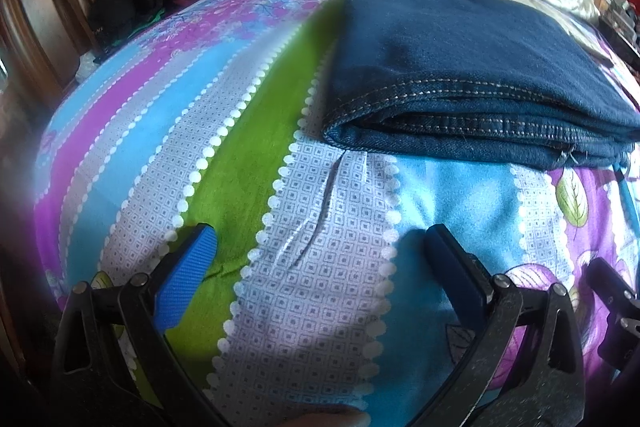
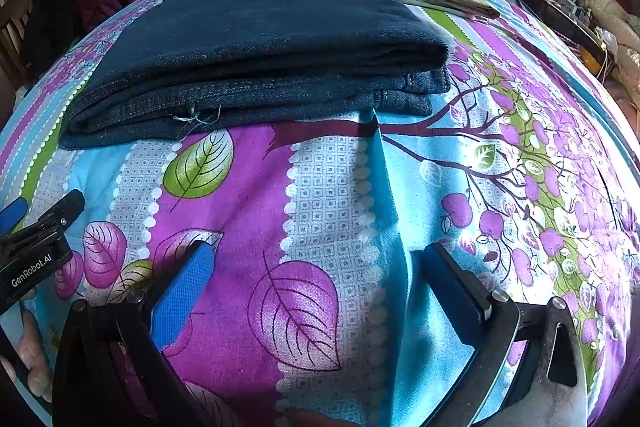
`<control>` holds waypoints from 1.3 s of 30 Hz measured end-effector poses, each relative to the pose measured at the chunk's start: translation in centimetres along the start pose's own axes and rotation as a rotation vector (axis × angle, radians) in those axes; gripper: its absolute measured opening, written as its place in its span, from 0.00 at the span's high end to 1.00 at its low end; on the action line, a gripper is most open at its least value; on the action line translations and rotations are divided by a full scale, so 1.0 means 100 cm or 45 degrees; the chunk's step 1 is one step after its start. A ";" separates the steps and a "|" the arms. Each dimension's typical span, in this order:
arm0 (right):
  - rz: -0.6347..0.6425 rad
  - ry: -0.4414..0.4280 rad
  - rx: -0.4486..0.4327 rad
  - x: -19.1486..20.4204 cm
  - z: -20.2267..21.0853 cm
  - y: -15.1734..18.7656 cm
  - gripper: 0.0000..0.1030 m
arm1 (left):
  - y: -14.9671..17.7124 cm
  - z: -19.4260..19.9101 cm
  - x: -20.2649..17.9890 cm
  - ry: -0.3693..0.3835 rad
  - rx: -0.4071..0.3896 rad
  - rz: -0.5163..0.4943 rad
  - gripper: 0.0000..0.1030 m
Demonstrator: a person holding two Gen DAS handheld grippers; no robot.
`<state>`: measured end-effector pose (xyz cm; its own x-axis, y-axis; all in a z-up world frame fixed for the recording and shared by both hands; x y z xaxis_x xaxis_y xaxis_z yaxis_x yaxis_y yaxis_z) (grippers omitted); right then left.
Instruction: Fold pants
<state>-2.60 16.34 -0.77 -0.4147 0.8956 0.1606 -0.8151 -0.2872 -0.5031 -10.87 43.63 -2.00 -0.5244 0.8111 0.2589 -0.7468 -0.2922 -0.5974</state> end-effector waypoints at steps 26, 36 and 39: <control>0.015 0.008 -0.024 0.004 -0.002 0.004 0.00 | -0.003 -0.004 -0.003 0.014 0.013 -0.047 0.00; 0.014 0.008 -0.025 0.005 -0.001 0.005 0.00 | -0.003 -0.004 -0.003 0.014 0.012 -0.046 0.00; 0.014 0.008 -0.026 0.005 -0.001 0.006 0.00 | -0.002 -0.003 -0.004 0.014 0.013 -0.045 0.00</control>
<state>-3.25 16.66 -1.03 -0.4208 0.8947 0.1497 -0.8021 -0.2899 -0.5221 -10.38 43.54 -2.19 -0.4930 0.8265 0.2718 -0.7690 -0.2678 -0.5804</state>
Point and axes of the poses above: each gripper's, at about its wrist camera, not at the fingertips, and z roughly against the way its jaws point, x to its left, y to its underside, the point moved 7 cm from there along -z, roughly the way its jaws point, and after that the axes turned 12 degrees about -y, right-handed, at the moved point
